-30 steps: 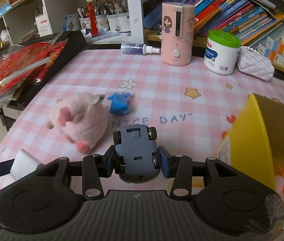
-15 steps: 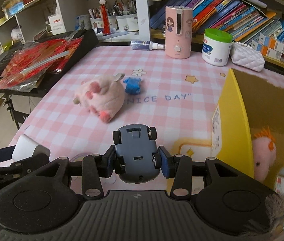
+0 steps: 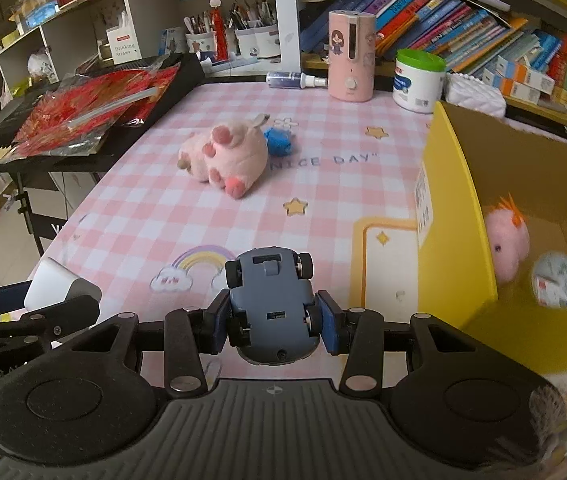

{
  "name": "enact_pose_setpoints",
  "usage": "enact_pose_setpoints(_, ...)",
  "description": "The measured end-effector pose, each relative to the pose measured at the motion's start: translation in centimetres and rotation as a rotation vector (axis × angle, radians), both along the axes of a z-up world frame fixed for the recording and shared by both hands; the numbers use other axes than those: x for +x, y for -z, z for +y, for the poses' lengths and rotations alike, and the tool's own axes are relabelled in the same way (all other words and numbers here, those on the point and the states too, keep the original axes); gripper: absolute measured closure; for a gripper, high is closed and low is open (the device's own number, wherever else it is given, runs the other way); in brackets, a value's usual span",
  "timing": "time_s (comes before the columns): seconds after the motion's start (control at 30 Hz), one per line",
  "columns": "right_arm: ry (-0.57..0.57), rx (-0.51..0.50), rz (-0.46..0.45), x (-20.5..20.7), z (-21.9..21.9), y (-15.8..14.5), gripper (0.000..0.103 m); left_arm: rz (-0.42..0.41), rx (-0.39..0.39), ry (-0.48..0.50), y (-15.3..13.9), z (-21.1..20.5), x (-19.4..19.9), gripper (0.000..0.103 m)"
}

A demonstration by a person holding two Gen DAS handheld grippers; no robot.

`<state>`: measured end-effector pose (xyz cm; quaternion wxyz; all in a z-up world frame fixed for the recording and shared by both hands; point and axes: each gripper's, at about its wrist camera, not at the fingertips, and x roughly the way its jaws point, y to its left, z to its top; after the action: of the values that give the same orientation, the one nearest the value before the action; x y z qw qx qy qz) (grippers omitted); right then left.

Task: Organize objects
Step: 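Carry the charger plug and toy car with both grippers over the yellow box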

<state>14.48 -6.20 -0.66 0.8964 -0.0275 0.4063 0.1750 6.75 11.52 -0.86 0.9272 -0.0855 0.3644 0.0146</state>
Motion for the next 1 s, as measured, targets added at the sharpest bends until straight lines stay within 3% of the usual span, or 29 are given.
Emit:
enact_pose_setpoints(0.47, 0.090, 0.032, 0.010, -6.4, -2.1, 0.2, 0.062, -0.009, 0.022, 0.091, -0.5, -1.6, -4.6, 0.038)
enact_pose_setpoints(1.0, 0.285, 0.062, 0.030, -12.6, -7.2, 1.1, 0.062, -0.010, 0.041, 0.298, -0.4, -6.2, -6.7, 0.038)
